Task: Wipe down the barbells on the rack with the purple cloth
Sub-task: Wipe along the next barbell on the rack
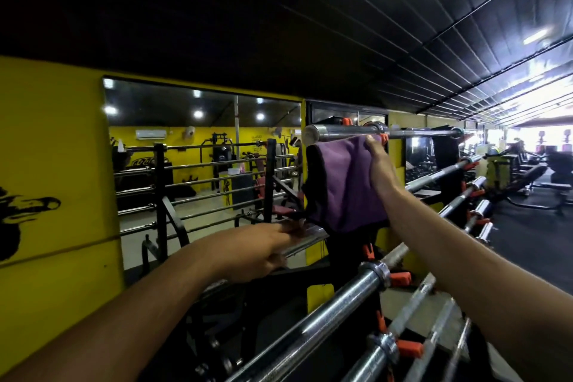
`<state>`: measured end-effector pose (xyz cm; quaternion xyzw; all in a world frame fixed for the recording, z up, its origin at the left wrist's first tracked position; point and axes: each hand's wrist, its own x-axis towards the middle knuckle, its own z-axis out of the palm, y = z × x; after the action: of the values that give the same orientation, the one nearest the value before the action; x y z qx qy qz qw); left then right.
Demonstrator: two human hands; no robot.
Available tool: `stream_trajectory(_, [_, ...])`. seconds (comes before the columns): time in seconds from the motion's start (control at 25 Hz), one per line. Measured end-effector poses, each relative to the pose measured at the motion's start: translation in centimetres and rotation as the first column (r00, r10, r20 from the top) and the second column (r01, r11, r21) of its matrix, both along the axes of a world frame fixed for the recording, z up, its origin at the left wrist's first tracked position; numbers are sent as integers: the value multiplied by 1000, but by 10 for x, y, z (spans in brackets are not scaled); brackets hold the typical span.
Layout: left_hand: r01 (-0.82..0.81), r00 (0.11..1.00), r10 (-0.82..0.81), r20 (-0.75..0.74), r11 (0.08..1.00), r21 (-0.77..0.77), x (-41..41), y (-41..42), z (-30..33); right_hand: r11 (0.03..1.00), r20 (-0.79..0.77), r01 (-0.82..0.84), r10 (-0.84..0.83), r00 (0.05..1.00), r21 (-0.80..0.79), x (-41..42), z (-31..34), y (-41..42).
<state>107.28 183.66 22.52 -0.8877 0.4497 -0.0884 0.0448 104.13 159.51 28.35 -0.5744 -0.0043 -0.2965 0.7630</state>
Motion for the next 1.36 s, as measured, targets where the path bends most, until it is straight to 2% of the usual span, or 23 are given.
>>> stream_trajectory(0.08, [43, 999, -43, -8, 999, -22, -2, 1, 1, 999, 31, -37, 38, 999, -30, -27, -13, -10])
stream_trajectory(0.24, [47, 999, -46, 26, 998, -35, -1, 1, 0, 996, -73, -73, 69, 995, -46, -74, -48, -38])
stream_trajectory(0.44, [61, 992, -56, 111, 997, -38, -9, -1, 3, 966, -93, 99, -124, 988, -240, -120, -80, -78])
stream_trajectory(0.56, [37, 992, -22, 124, 992, -118, -16, -9, 3, 946, -104, 104, -142, 984, -308, -138, -87, -90])
stream_trajectory(0.68, [138, 988, -117, 96, 958, -251, -42, -41, -16, 917, -106, 78, -129, 986, -392, -154, -105, -107])
stream_trajectory(0.8, [222, 964, -259, -53, 903, -367, -68, -95, -76, 849, -101, 82, -157, 982, -522, -179, -150, -138])
stream_trajectory(0.88, [195, 910, -343, -231, 848, -492, -88, -135, -134, 804, -124, 141, -258, 958, -578, -206, -193, -159])
stream_trajectory(0.96, [115, 848, -369, -381, 829, -547, -117, -184, -201, 798, -200, 148, -319, 927, -585, -245, -245, -190])
stream_trajectory(1.12, [6, 761, -293, -578, 895, -446, -175, -284, -329, 799, -442, 43, -375, 815, -600, -324, -362, -280])
stream_trajectory(1.2, [-30, 722, -240, -649, 926, -376, -196, -325, -371, 800, -507, 0, -380, 773, -600, -358, -404, -316])
stream_trajectory(1.36, [-12, 626, -174, -760, 972, -234, -246, -409, -439, 848, -676, -39, -393, 624, -529, -435, -467, -375])
